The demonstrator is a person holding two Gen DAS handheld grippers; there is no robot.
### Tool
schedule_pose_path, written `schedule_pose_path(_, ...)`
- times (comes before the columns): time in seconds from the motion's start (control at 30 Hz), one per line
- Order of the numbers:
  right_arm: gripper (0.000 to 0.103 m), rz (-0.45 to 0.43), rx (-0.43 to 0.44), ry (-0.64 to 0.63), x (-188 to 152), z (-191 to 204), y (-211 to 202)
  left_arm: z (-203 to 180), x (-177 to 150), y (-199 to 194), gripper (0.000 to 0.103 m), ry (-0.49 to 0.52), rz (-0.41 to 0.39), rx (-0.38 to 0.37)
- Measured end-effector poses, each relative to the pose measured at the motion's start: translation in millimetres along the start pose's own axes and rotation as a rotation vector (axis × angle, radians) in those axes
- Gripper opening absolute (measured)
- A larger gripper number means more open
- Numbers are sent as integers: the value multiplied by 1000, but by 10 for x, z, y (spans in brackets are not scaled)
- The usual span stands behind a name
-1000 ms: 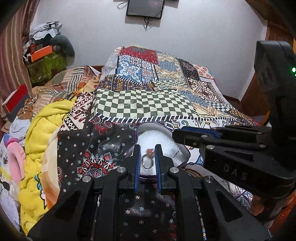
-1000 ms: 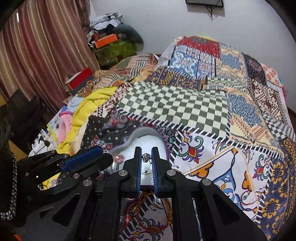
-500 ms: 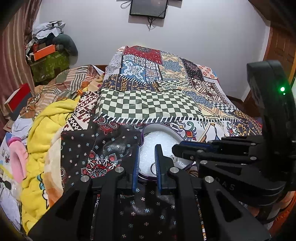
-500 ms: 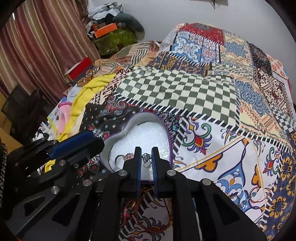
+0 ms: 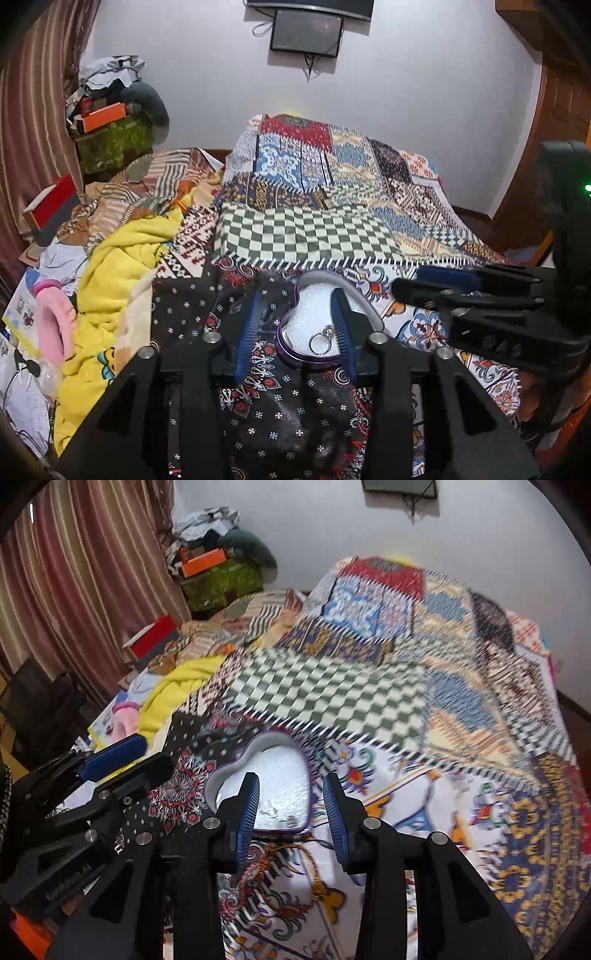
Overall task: Organize jewelry
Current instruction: 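Carry both pieces over the purple heart tin and open both tools to drop them, then move both open tools back toward the jewelry on the quilt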
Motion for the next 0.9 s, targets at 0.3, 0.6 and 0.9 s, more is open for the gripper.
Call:
schedule_pose_path(0.3, 36, -97, -89, -1, 85, -231, -552, -85, 84, -216, 56, 3, -31, -4)
schedule_pose_path(0.6, 40, -92, -158, 55, -124, -569, -836, -295, -88, -184, 56, 15, 40, -51)
schedule_pose_path(0.9, 40, -1, -191, 129, -554, -841, -827, -464, -472, 58, 56, 44, 159, -70)
Point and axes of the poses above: each gripper's, at about its wrist camera, not at the fingertips, and y roughly the way its jaws point, z to its left, x to its top, the point moved 1 cm from there along y, roughly the way its jaws point, and after that the axes turned 12 degrees about -z, right-handed, at the moved point
